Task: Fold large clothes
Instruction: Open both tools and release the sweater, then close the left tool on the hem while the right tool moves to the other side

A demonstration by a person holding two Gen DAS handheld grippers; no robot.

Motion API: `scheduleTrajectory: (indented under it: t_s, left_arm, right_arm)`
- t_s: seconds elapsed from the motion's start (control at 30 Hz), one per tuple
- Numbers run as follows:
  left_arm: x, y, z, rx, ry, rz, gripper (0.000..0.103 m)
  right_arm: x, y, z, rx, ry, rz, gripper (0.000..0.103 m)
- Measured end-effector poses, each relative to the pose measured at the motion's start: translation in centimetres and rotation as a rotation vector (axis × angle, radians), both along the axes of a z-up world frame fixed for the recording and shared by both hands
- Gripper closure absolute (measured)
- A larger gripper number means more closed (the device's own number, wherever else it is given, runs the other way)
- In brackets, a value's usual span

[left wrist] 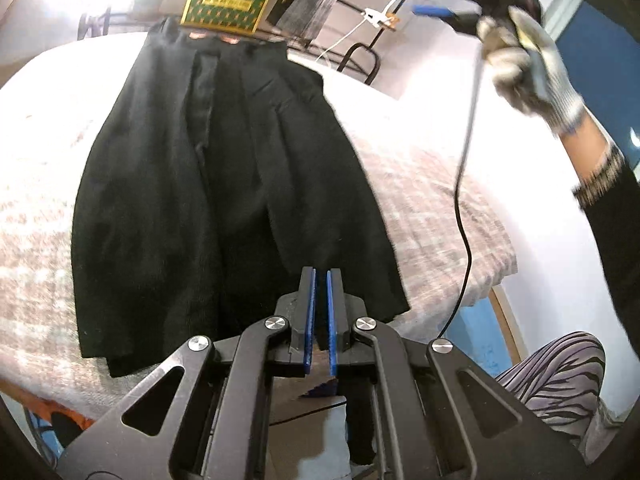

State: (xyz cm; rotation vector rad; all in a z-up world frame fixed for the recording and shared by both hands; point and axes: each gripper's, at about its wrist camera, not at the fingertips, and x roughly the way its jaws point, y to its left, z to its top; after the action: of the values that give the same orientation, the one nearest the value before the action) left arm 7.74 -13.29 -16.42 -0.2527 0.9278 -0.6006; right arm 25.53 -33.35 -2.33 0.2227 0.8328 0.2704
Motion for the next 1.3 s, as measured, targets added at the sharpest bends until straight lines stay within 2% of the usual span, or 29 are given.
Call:
scheduleTrajectory:
  t_s: [0.13,0.3,0.33,0.43,0.5,0.8,1.13,1.2,1.27,1.3]
  left_arm:
    - [-0.8,-0.5,0.6,0.015,-0.033,-0.026,0.102]
    - [-0.6,-3.3,-0.3,0.042,-0.01,-0.087,0.101]
    - [-1.2,-3.8,-0.4,0.055,-0.014,-0.099,0.096]
    - [-1.6,-6.3,-0.6,0.099,-0.037,-0.141,0.065]
    - [-1.7,-7.6,-0.8,0.137,-0.052,-0.15,0.059]
    - [-0.6,-12.1,-2.8,0.267,-0.032,-0.19,0.059]
    - [-0.6,-13.5,-3.8,0.352,-0.052,-0.181,0.059]
    - [-0.4,-13.2,-3.9,0.361,-0.063,-0.168,0.07]
    - [0.0,-13.0,-4.0,0.359,-0.065,-0.155,0.087]
    - [0.2,-12.8,-4.1,0.348,-0.058,-0.151,0.09]
  right_arm:
    - [-5.6,-1.6,1.6,0.028,-0.029,-0.015,0.062]
    - [-10.8,-2.3,1.4,0.03,-0.048,-0.039,0.061]
    - [-11.3,-2.3,0.9,0.021,-0.045,-0.041,0.06]
    - [-12.9,-2.8,-0.9,0.033,-0.019,-0.048,0.057]
    - [-13.5,-3.4,-2.3,0.055,0.008,-0.063,0.054]
    - [-14.1,-5.9,-7.2,0.091,0.092,-0.119,0.05]
    - [-13.3,-8.4,-9.0,0.153,0.119,-0.158,0.049]
    - [-13.0,-8.6,-9.4,0.163,0.124,-0.161,0.048]
    - [-12.7,-8.6,-9.8,0.166,0.127,-0.158,0.049]
    - [-12.5,-8.5,-9.9,0.167,0.127,-0.156,0.049]
